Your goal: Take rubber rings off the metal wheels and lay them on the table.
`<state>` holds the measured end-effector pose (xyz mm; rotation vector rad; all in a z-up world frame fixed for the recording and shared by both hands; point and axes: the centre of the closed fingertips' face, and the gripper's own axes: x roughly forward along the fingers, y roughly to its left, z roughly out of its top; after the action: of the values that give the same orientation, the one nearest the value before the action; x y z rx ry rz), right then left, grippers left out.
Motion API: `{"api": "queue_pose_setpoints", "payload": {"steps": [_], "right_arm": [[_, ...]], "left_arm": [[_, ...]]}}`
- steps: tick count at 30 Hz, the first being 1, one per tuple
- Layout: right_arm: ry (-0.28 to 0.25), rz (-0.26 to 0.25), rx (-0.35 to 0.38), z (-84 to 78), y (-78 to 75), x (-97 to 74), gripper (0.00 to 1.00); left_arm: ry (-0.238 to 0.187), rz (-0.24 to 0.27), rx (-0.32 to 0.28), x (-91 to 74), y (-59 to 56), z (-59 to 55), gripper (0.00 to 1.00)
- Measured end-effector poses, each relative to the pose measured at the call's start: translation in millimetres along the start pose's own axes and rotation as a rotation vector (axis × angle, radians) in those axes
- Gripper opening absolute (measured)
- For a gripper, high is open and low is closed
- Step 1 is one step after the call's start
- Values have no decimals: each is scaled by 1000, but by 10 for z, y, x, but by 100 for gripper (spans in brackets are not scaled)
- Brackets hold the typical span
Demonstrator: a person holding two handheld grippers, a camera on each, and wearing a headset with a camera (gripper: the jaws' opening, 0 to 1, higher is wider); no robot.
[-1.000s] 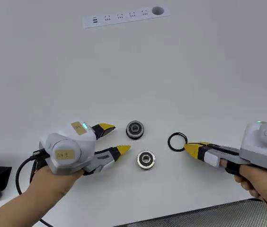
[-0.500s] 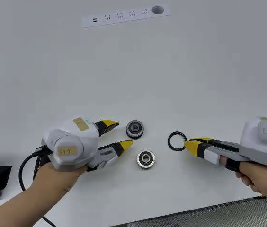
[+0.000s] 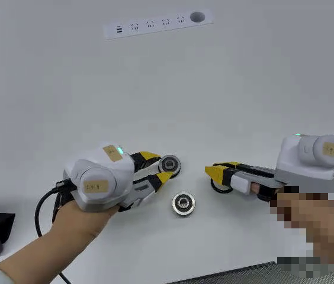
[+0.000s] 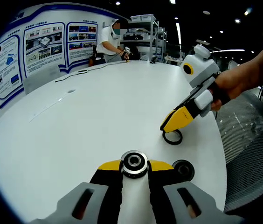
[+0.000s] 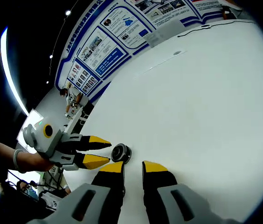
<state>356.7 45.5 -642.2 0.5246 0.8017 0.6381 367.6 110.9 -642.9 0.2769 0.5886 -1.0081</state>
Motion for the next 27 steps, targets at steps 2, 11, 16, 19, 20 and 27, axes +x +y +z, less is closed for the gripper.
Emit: {"api": "queue_pose_setpoints", "payload": {"steps": [2,11,16,19,20,27], "right_arm": [[0,11,8,8,8,53,16],[19,45,29,3,100,209,17],[27,59,45,-18,126,284,17],[32,67,61,-27,143,327,18],[33,68,64,-31,141,350,18],[45,80,100,-53,146,475,19]], "left_arm": [[6,-2,5,21,-1,-2,21],[32,-9,20,81,-7,-21,18],[48,-12,29,98,0,-44,16],[51,-9,33,99,7,-42,15],[50,-11,32,100,4,-41,15],[47,-13,32,99,10,-42,14]]}}
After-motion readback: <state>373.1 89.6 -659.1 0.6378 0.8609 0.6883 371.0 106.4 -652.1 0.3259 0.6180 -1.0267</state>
